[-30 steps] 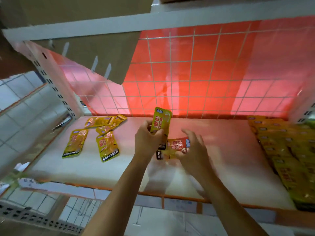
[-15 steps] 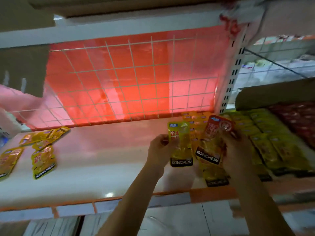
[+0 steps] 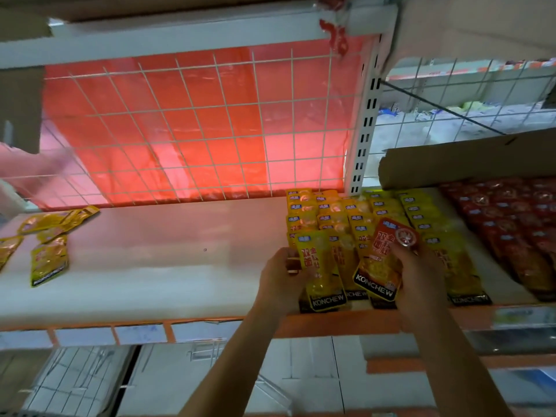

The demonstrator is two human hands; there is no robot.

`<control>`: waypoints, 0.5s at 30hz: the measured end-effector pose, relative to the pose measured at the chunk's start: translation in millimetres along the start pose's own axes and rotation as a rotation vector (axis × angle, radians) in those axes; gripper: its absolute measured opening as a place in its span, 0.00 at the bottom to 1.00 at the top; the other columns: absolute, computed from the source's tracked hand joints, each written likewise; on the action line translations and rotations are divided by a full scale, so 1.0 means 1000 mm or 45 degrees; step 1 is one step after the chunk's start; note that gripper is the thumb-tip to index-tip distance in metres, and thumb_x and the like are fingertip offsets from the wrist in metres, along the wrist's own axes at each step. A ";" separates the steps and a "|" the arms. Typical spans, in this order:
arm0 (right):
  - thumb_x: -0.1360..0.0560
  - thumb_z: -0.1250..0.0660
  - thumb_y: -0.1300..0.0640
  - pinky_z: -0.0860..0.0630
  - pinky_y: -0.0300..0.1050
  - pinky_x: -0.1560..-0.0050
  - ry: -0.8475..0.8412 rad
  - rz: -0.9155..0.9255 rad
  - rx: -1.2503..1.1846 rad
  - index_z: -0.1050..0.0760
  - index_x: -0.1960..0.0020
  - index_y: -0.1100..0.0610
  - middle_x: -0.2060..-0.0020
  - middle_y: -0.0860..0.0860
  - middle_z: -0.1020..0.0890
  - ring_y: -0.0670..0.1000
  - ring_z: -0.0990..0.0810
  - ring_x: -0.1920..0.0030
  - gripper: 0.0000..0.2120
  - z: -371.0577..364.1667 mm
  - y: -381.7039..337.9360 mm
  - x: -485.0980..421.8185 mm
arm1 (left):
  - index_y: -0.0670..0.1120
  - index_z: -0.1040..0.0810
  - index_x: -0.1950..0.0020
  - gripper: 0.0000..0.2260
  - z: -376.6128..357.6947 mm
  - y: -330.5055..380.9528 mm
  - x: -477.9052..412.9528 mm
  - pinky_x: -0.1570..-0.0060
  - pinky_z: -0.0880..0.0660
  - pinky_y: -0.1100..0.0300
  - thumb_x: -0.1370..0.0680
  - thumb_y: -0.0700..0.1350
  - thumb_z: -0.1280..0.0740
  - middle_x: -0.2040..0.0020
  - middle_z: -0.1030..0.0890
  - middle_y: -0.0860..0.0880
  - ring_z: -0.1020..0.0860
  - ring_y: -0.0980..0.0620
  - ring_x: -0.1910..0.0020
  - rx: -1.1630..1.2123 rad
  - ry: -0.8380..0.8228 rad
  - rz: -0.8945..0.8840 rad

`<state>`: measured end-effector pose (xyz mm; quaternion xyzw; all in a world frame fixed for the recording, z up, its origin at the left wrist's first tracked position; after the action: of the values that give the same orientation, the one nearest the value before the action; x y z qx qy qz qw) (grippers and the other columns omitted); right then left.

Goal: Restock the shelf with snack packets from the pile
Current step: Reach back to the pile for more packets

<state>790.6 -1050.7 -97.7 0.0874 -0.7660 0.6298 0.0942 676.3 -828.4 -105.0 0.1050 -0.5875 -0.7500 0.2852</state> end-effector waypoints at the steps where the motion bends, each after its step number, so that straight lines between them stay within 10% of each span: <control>1: 0.25 0.33 0.59 0.23 0.64 0.46 0.018 -0.005 0.001 0.22 0.49 0.48 0.49 0.55 0.18 0.59 0.18 0.49 0.08 0.003 0.000 0.000 | 0.55 0.25 0.51 0.13 -0.007 0.004 0.002 0.49 0.20 0.47 0.29 0.41 0.26 0.53 0.17 0.52 0.18 0.50 0.52 -0.043 -0.023 -0.028; 8: 0.27 0.32 0.63 0.22 0.64 0.47 0.052 0.045 0.038 0.24 0.43 0.54 0.50 0.57 0.18 0.60 0.18 0.49 0.14 0.024 -0.007 0.008 | 0.52 0.24 0.46 0.14 -0.020 0.025 0.003 0.60 0.24 0.63 0.29 0.48 0.25 0.60 0.22 0.60 0.22 0.58 0.61 -0.338 -0.012 -0.233; 12: 0.27 0.31 0.66 0.21 0.39 0.67 0.065 0.132 0.068 0.24 0.44 0.56 0.53 0.54 0.18 0.44 0.17 0.61 0.13 0.037 -0.016 0.011 | 0.48 0.23 0.44 0.15 -0.024 0.034 0.005 0.56 0.26 0.61 0.28 0.49 0.26 0.54 0.17 0.53 0.22 0.56 0.59 -0.527 0.052 -0.326; 15: 0.28 0.31 0.65 0.19 0.53 0.53 0.087 0.161 0.022 0.24 0.42 0.56 0.49 0.56 0.18 0.55 0.17 0.51 0.15 0.043 -0.015 0.013 | 0.48 0.22 0.43 0.14 -0.031 0.037 0.006 0.57 0.29 0.62 0.26 0.49 0.27 0.52 0.16 0.51 0.19 0.51 0.54 -0.668 0.071 -0.379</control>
<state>780.3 -1096.2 -88.4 0.0179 -0.7609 0.6438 0.0796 698.2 -862.6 -78.3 0.1333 -0.3437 -0.9066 0.2055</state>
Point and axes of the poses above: each hand's wrist, its own x-axis away from the middle knuckle, its own z-axis out of the back of the hand, y = z × x, the point moved 10 cm from there along -x, towards the middle knuckle
